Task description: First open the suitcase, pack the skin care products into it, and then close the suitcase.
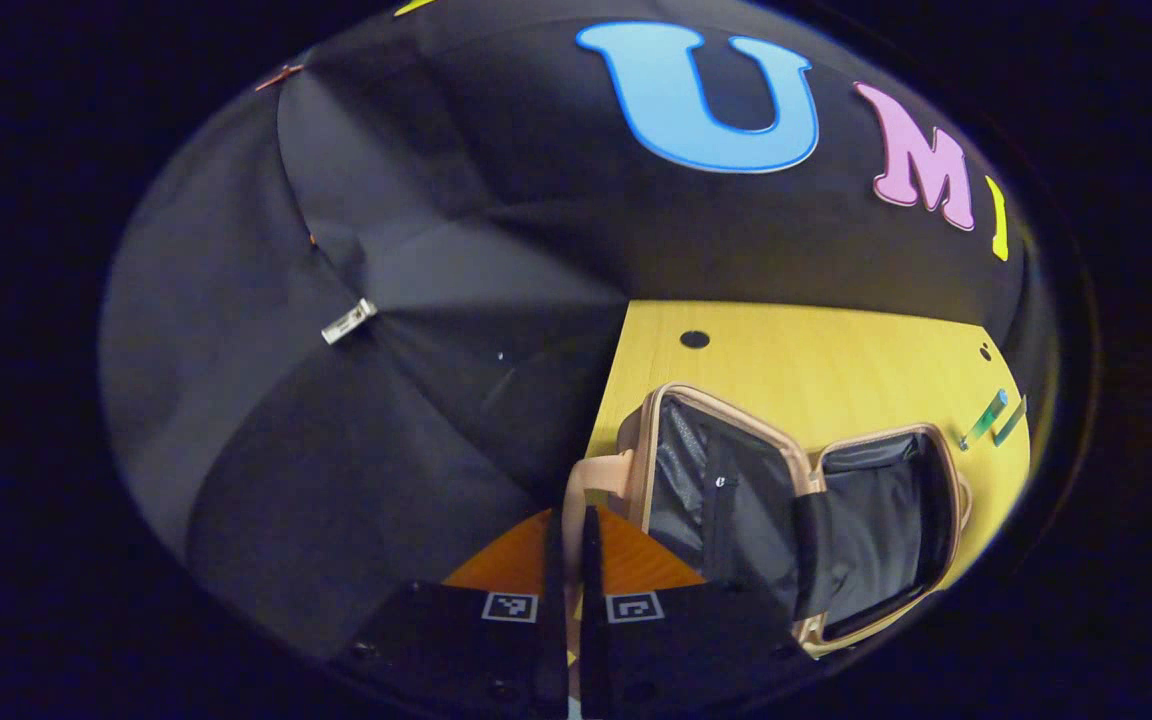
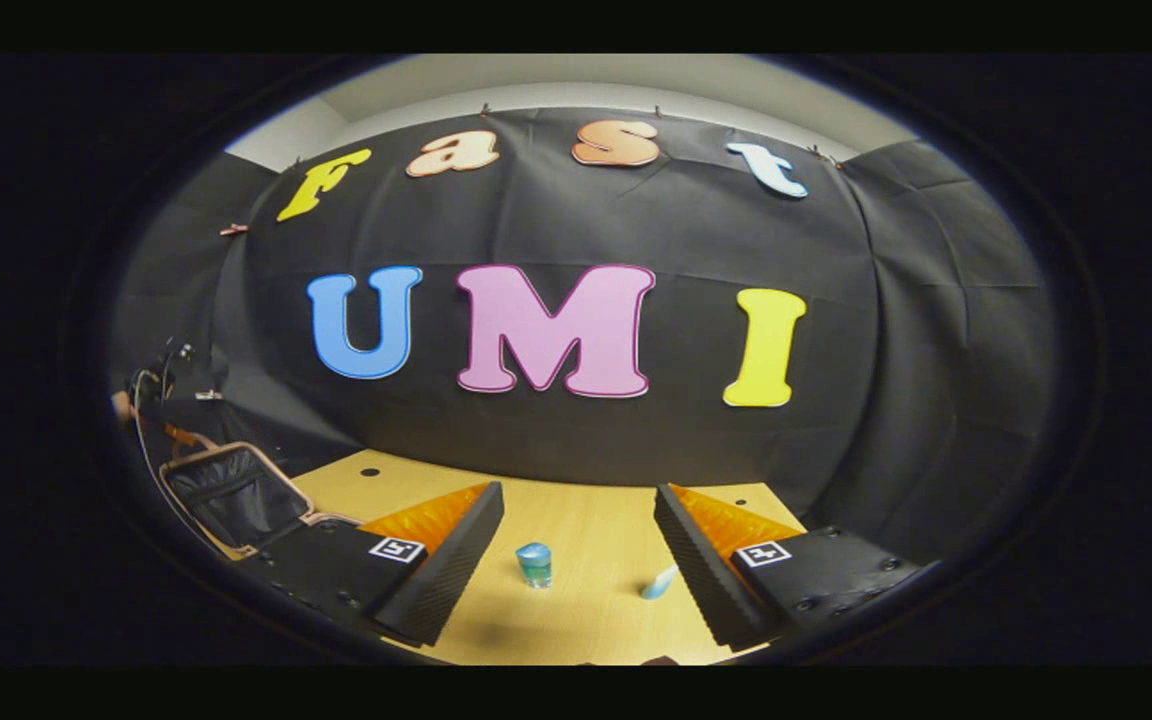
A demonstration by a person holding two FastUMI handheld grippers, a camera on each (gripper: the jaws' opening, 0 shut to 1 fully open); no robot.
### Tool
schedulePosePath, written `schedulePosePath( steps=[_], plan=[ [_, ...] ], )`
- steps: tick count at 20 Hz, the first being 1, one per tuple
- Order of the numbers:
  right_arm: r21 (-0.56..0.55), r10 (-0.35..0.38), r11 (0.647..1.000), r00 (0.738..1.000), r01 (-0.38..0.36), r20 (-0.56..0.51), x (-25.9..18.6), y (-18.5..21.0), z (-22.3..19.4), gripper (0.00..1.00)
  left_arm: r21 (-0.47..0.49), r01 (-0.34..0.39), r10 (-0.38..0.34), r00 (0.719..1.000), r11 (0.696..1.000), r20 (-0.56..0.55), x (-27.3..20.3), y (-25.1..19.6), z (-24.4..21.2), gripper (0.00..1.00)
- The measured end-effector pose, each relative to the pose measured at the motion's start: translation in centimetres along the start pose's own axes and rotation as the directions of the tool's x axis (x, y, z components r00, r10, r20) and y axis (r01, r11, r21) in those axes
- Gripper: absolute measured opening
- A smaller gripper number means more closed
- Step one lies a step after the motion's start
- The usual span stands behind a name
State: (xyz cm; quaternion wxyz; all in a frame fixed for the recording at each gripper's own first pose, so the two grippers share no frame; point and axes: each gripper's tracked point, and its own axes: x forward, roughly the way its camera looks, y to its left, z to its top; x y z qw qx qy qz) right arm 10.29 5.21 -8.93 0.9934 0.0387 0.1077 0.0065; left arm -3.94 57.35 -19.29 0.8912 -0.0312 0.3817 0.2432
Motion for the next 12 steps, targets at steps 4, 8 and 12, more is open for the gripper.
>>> schedulePosePath(
  steps=[4, 8, 12],
  plan=[
    [-0.045, -0.050, 0.998, 0.997, 0.047, -0.051, -1.1, 1.3, -1.0, 0.96, -0.183, 0.078, -0.099, 0.989, 0.980, -0.111, 7.0, 0.4, -5.3, 0.11],
    [-0.011, -0.099, 0.995, 0.992, 0.099, -0.082, -1.9, 1.5, -1.4, 0.96, -0.233, 0.106, -0.138, 0.983, 0.967, -0.124, 10.1, -0.7, -8.0, 0.13],
    [0.024, -0.121, 0.992, 0.989, 0.124, -0.083, -2.3, 1.9, -1.7, 0.96, -0.099, 0.109, -0.118, 0.988, 0.989, -0.096, 10.1, 0.1, -7.5, 0.11]
  ],
)
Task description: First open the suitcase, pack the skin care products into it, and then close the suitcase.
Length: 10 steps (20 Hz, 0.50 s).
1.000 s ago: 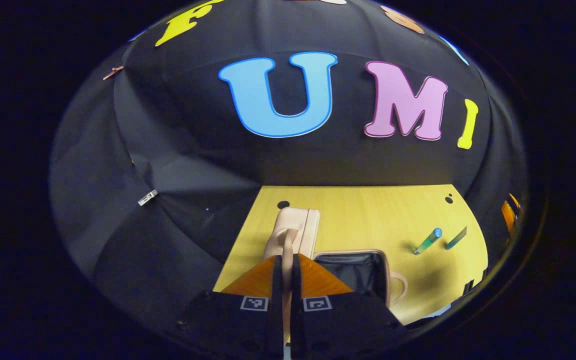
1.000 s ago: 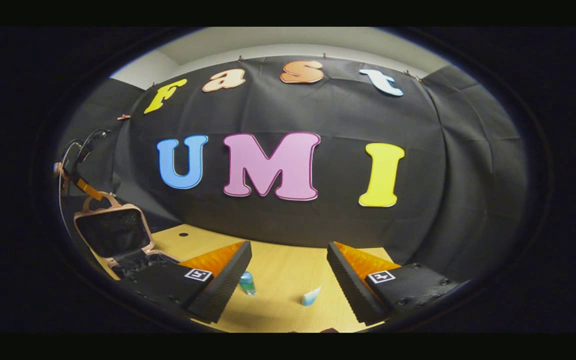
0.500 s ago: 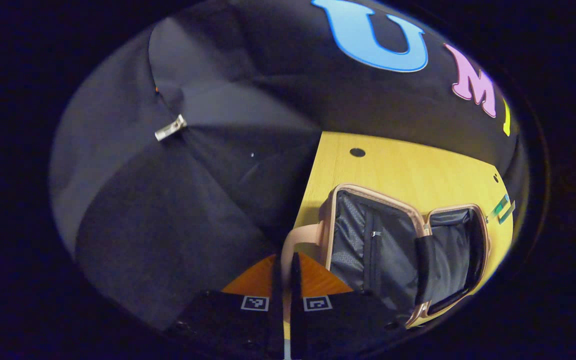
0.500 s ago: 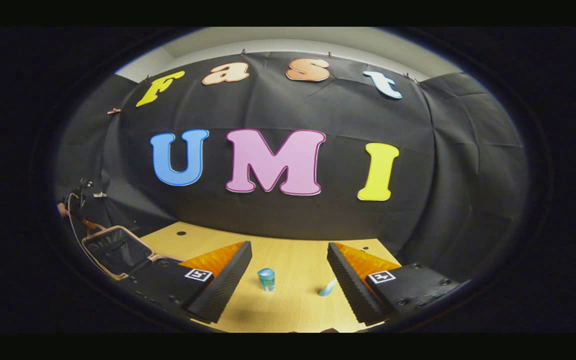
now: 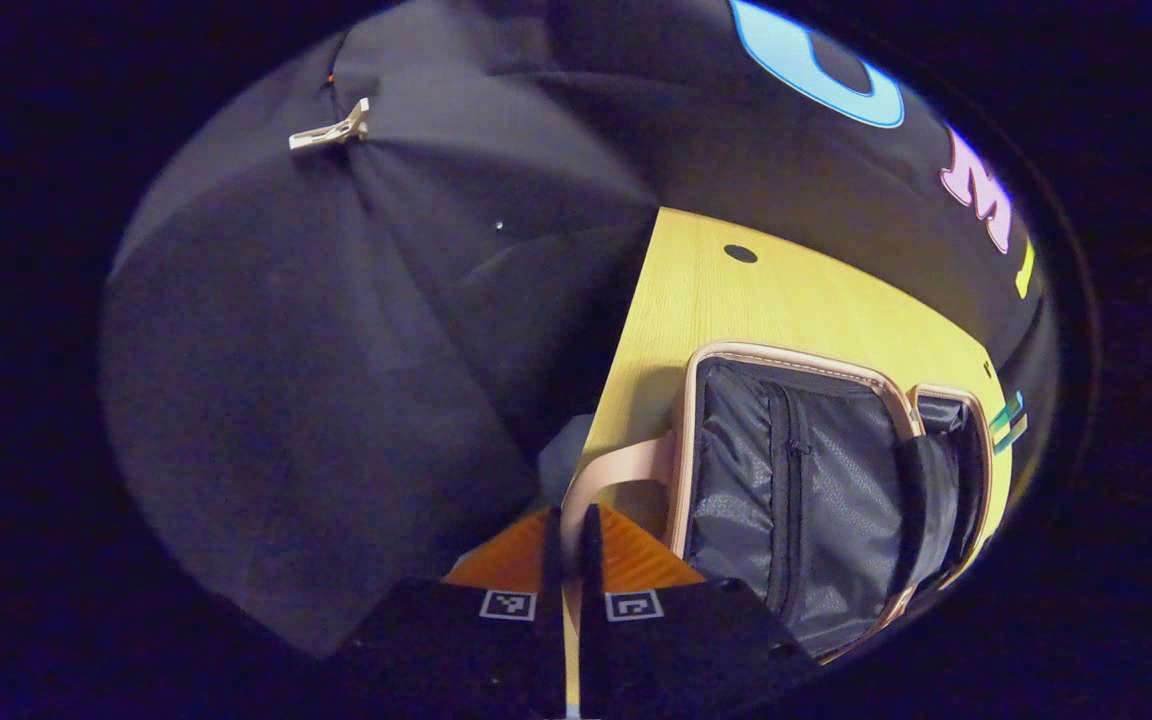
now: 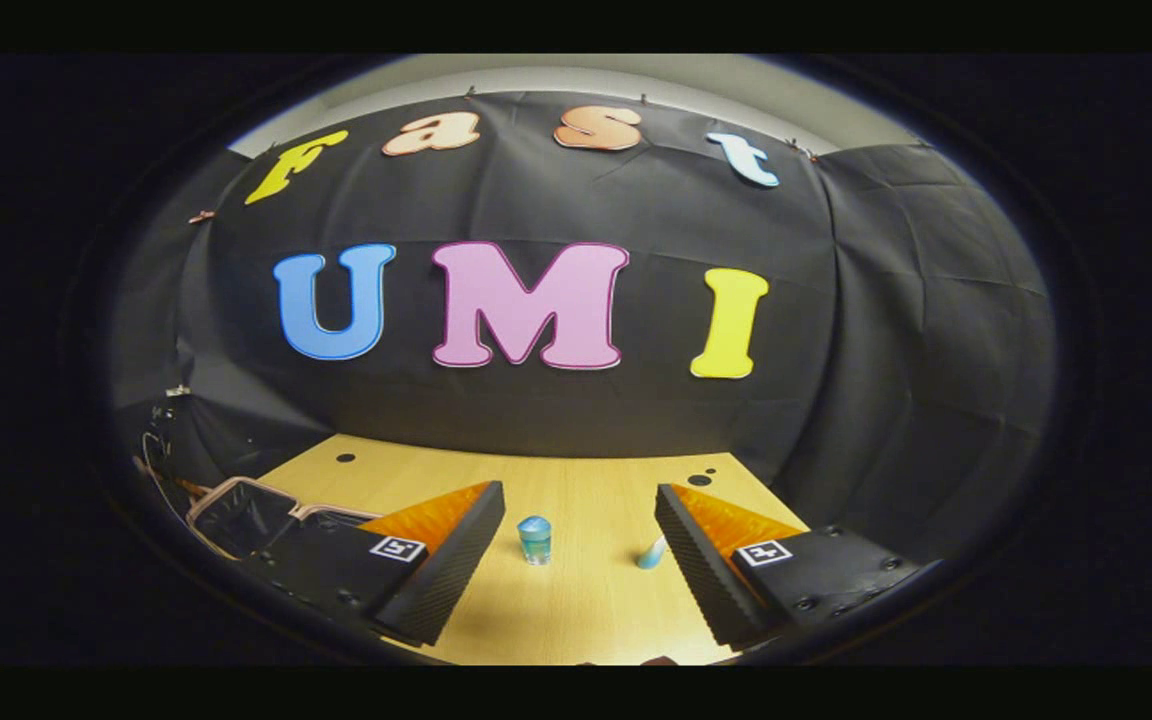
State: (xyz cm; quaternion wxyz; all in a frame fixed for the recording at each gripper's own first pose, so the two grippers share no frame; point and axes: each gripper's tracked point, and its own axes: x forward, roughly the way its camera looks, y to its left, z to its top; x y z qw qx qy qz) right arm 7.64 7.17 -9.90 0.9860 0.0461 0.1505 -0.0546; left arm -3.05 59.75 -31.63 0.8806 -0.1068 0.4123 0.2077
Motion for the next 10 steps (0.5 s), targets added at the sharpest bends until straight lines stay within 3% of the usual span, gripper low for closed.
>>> schedulePosePath(
  steps=[2, 4, 6, 8, 9, 10],
  plan=[
    [0.009, -0.001, 1.000, 1.000, 0.001, 0.007, -0.3, 0.3, -0.1, 0.96, 0.014, -0.006, 0.006, 1.000, 1.000, 0.029, -0.7, -0.3, 0.4, 0.15],
    [0.004, -0.001, 1.000, 1.000, 0.001, 0.008, -0.5, 0.4, -0.5, 0.96, 0.040, -0.042, 0.039, 0.996, 0.998, 0.075, -2.0, 0.7, 1.4, 0.13],
    [-0.014, 0.005, 1.000, 1.000, -0.005, 0.014, -0.4, 0.4, -0.9, 0.96, 0.016, -0.041, 0.037, 0.986, 0.999, 0.161, -4.1, 0.1, 3.6, 0.56],
    [-0.039, 0.003, 0.999, 1.000, -0.002, 0.019, -0.1, -0.1, -1.5, 0.96, 0.013, -0.032, 0.027, 0.957, 0.999, 0.289, -7.4, -1.3, 6.5, 1.00],
    [-0.046, 0.001, 0.999, 1.000, 0.000, 0.017, 0.1, -0.3, -1.8, 1.00, 0.023, -0.019, 0.009, 0.936, 1.000, 0.353, -9.4, -2.7, 7.9, 0.99],
    [-0.051, -0.003, 0.999, 1.000, 0.004, 0.011, 0.3, -0.6, -2.2, 0.96, 0.041, 0.004, -0.020, 0.914, 0.999, 0.406, -11.4, -4.6, 9.1, 0.97]
  ],
)
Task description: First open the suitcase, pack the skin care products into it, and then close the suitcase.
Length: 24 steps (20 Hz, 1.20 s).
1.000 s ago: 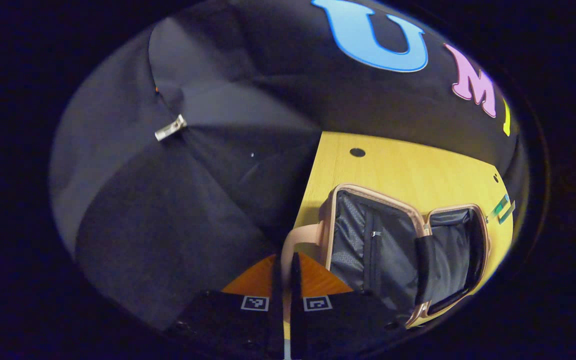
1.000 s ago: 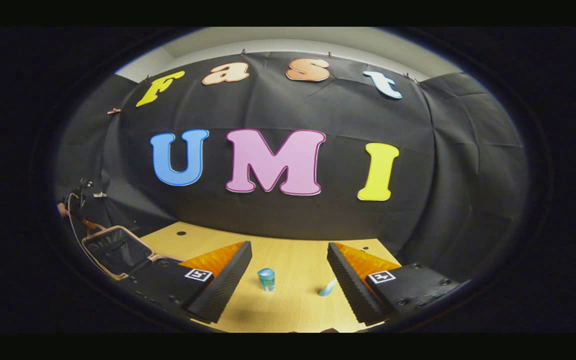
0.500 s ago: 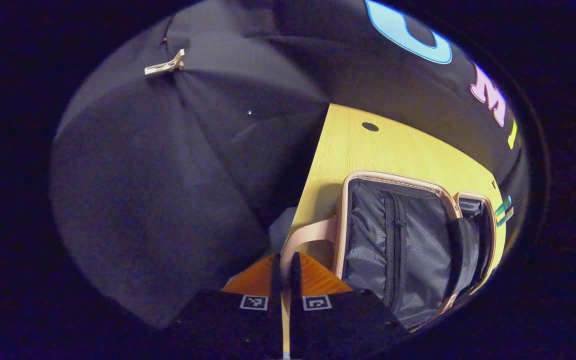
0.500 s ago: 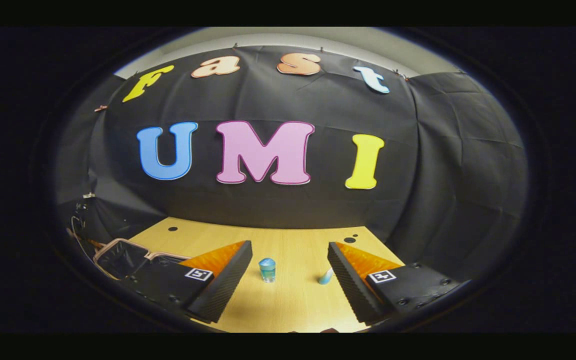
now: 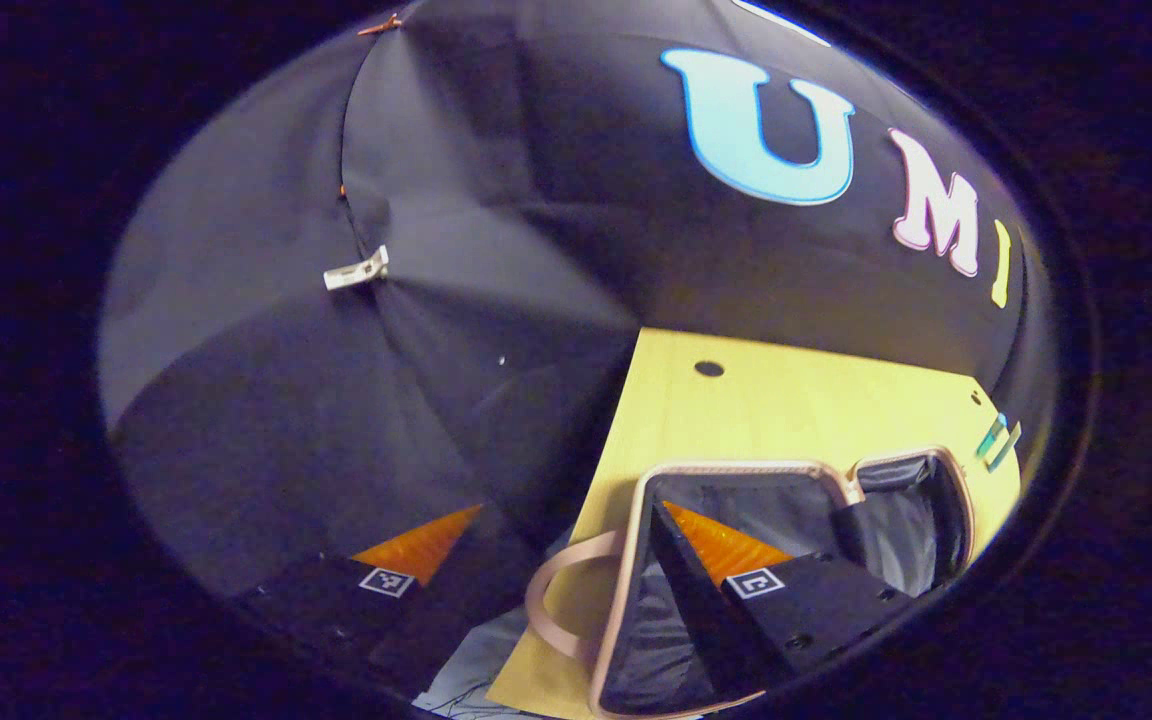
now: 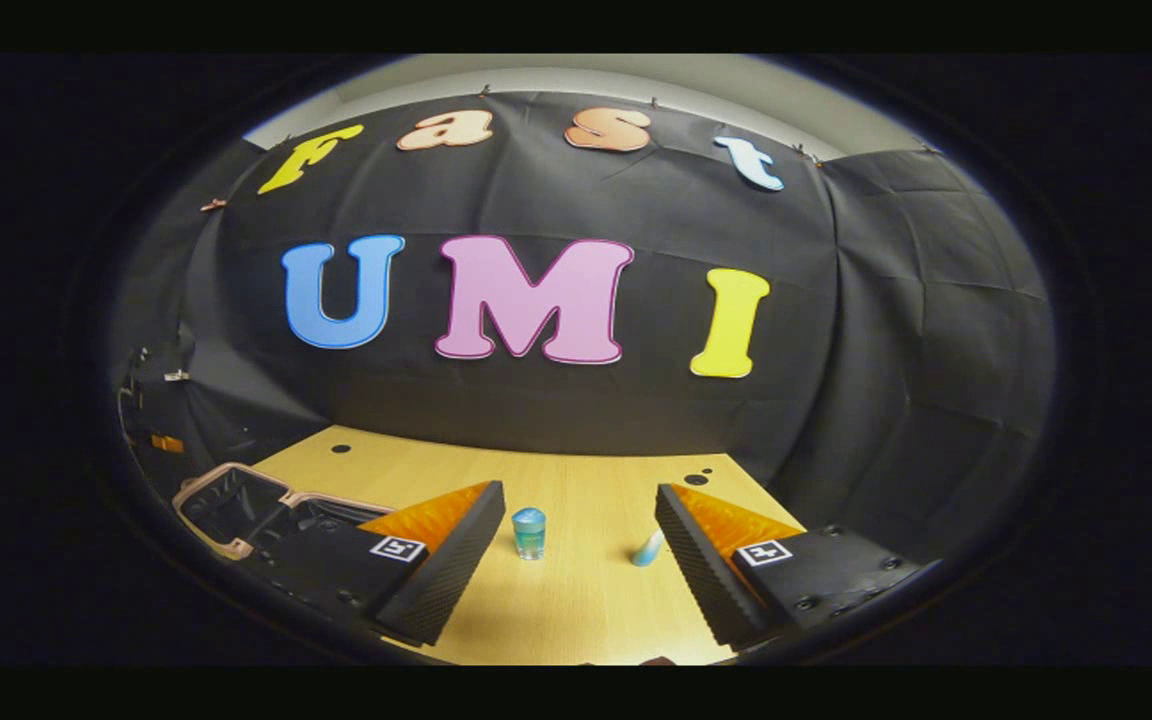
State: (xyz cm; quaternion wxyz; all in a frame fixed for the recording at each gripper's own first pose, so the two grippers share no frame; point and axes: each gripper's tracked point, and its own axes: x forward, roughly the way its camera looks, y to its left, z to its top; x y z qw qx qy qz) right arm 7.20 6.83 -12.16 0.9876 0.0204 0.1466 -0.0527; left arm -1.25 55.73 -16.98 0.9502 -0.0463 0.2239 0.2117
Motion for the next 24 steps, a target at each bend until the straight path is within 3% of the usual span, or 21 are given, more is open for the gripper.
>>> schedulePosePath(
  steps=[3, 6, 8, 10, 11, 16, 17, 18, 20, 24],
  plan=[
    [-0.029, -0.005, 1.000, 1.000, 0.005, -0.001, 0.9, -0.7, -0.9, 0.96, 0.052, 0.089, -0.095, 0.986, 0.995, 0.133, -3.0, -8.0, 4.0, 0.97],
    [-0.042, -0.001, 0.999, 1.000, 0.001, -0.007, 1.9, -1.5, -2.0, 0.96, 0.108, 0.200, -0.218, 0.953, 0.974, 0.208, -6.9, -16.2, 5.7, 0.97],
    [-0.028, 0.017, 0.999, 1.000, -0.018, -0.026, 2.6, -1.9, -3.0, 0.93, 0.141, 0.257, -0.286, 0.924, 0.956, 0.254, -9.0, -21.3, 6.3, 0.96],
    [-0.025, 0.025, 0.999, 0.999, -0.026, -0.045, 3.4, -2.7, -4.1, 0.96, 0.146, 0.337, -0.367, 0.878, 0.930, 0.306, -10.8, -28.4, 7.1, 0.96],
    [-0.014, 0.037, 0.999, 0.998, -0.038, -0.055, 4.0, -3.0, -4.7, 0.96, 0.161, 0.394, -0.425, 0.858, 0.905, 0.289, -11.0, -34.0, 6.4, 0.96],
    [-0.026, 0.098, 0.995, 0.990, -0.101, -0.098, 7.3, -5.3, -7.5, 0.96, 0.223, 0.510, -0.551, 0.811, 0.831, 0.198, -11.9, -49.3, 2.7, 0.97],
    [-0.030, 0.105, 0.994, 0.989, -0.108, -0.107, 8.0, -5.8, -8.0, 1.00, 0.242, 0.514, -0.559, 0.810, 0.823, 0.179, -11.8, -50.9, 2.0, 0.96],
    [-0.029, 0.112, 0.993, 0.986, -0.116, -0.121, 8.7, -6.2, -8.9, 0.93, 0.259, 0.517, -0.564, 0.811, 0.816, 0.158, -11.5, -52.6, 1.3, 0.96],
    [-0.013, 0.133, 0.991, 0.980, -0.137, -0.148, 9.9, -6.9, -10.0, 0.97, 0.275, 0.525, -0.571, 0.812, 0.806, 0.122, -9.8, -56.6, -0.5, 0.96],
    [-0.005, 0.179, 0.983, 0.966, -0.183, -0.184, 11.5, -8.2, -11.6, 0.97, 0.270, 0.520, -0.548, 0.836, 0.810, 0.033, -4.7, -61.7, -5.2, 0.96]
  ],
)
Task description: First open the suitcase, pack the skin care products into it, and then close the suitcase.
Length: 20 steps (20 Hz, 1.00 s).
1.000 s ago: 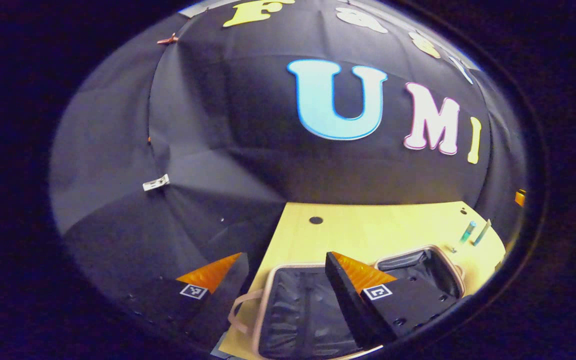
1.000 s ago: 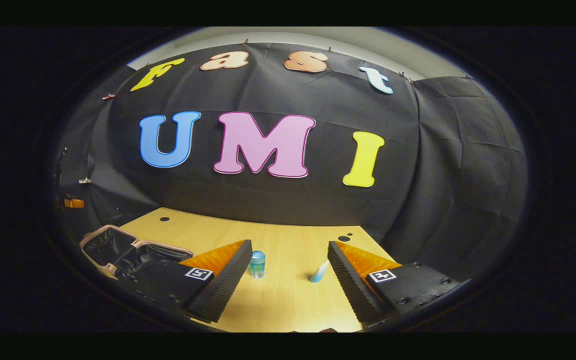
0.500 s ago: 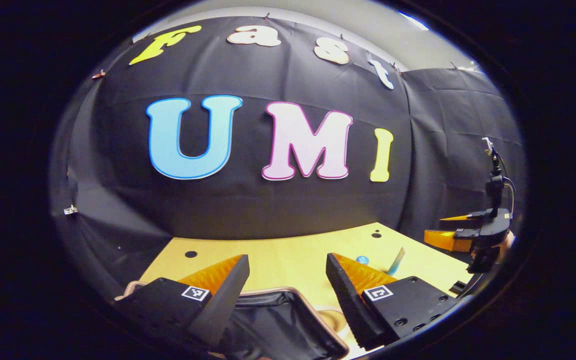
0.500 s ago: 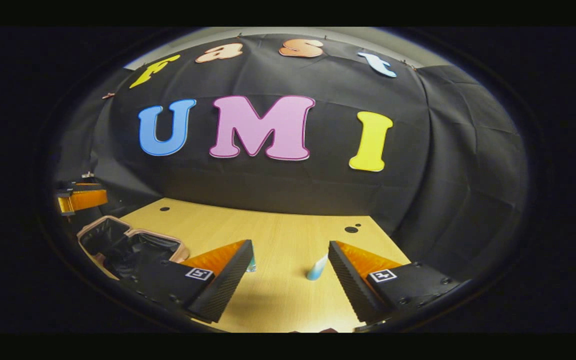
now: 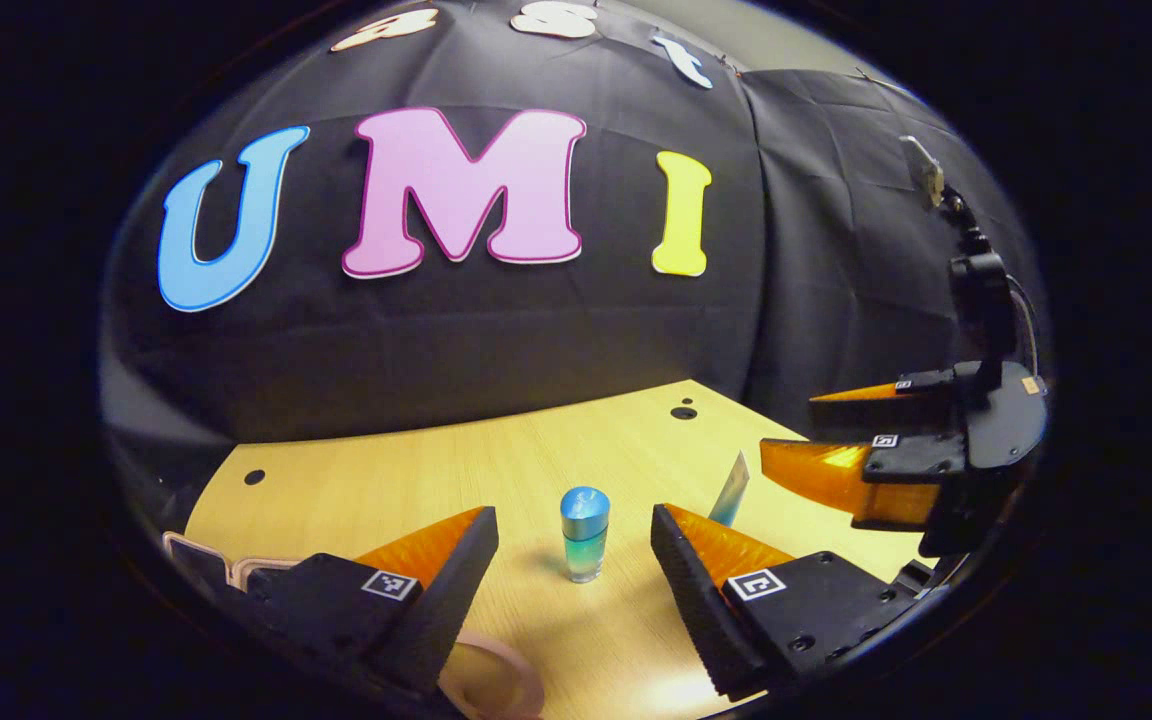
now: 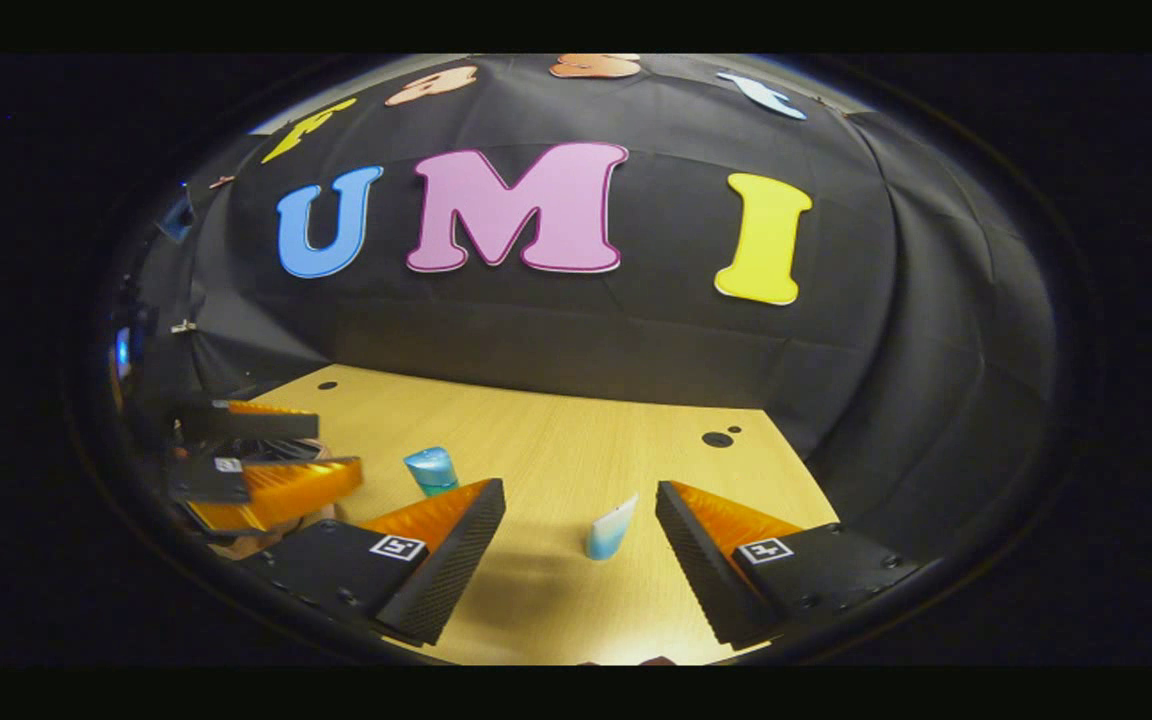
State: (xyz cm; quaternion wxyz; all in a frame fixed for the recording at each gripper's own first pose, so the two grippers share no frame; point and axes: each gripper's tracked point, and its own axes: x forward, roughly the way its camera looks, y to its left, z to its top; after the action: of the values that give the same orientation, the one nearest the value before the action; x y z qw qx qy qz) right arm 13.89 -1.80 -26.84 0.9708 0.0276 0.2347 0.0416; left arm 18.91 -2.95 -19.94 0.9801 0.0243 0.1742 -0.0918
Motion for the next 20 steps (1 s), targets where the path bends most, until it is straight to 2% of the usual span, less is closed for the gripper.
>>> schedulePosePath(
  steps=[2, 4, 8, 9, 12, 13, 14, 15, 16, 17, 18, 20],
  plan=[
    [-0.005, 0.027, 1.000, 0.999, -0.027, -0.024, 0.7, -0.5, -0.9, 0.97, -0.028, 0.011, -0.013, 0.999, 1.000, -0.052, 3.1, -0.8, -2.1, 0.97],
    [-0.012, 0.045, 0.999, 0.998, -0.046, -0.050, 1.4, -1.3, -1.8, 0.97, -0.029, -0.012, 0.009, 0.993, 1.000, -0.119, 5.8, -0.2, -4.4, 0.97],
    [-0.008, 0.060, 0.998, 0.995, -0.061, -0.083, 2.9, -2.1, -2.9, 0.96, -0.035, -0.038, 0.032, 0.986, 0.999, -0.162, 10.4, 1.1, -6.5, 0.97],
    [-0.008, 0.064, 0.998, 0.994, -0.065, -0.090, 3.3, -2.2, -3.1, 1.00, -0.027, -0.039, 0.034, 0.984, 0.999, -0.173, 11.4, 0.9, -6.9, 0.97],
    [-0.014, 0.077, 0.997, 0.990, -0.079, -0.115, 4.4, -2.2, -4.2, 0.93, -0.017, -0.001, -0.002, 0.976, 1.000, -0.217, 13.1, 0.2, -8.5, 0.97],
    [-0.015, 0.077, 0.997, 0.989, -0.080, -0.126, 4.8, -2.3, -4.6, 0.96, -0.020, 0.021, -0.025, 0.971, 1.000, -0.239, 13.5, -0.3, -9.0, 0.97],
    [-0.013, 0.080, 0.996, 0.987, -0.083, -0.137, 5.2, -2.3, -5.1, 0.97, -0.004, 0.001, -0.002, 0.965, 1.000, -0.261, 13.7, 0.2, -9.6, 0.94],
    [-0.009, 0.083, 0.996, 0.985, -0.086, -0.149, 5.8, -2.2, -5.6, 0.94, -0.005, 0.012, -0.012, 0.960, 1.000, -0.280, 14.4, 0.1, -10.4, 0.72],
    [-0.005, 0.092, 0.996, 0.982, -0.094, -0.164, 6.2, -2.1, -6.1, 0.97, -0.003, 0.014, -0.015, 0.961, 1.000, -0.277, 14.6, 0.1, -10.3, 0.51],
    [0.005, 0.101, 0.995, 0.980, -0.102, -0.173, 6.8, -1.9, -6.6, 0.97, -0.003, 0.029, -0.029, 0.959, 1.000, -0.284, 14.1, 0.2, -10.1, 0.53],
    [0.017, 0.100, 0.995, 0.976, -0.099, -0.192, 7.4, -2.0, -7.4, 0.97, -0.007, 0.028, -0.028, 0.955, 1.000, -0.296, 14.1, 0.3, -10.4, 0.49],
    [0.034, 0.091, 0.996, 0.968, -0.085, -0.233, 8.7, -2.1, -9.3, 0.97, -0.005, 0.029, -0.029, 0.952, 1.000, -0.306, 14.2, 0.3, -10.6, 0.50]
  ],
)
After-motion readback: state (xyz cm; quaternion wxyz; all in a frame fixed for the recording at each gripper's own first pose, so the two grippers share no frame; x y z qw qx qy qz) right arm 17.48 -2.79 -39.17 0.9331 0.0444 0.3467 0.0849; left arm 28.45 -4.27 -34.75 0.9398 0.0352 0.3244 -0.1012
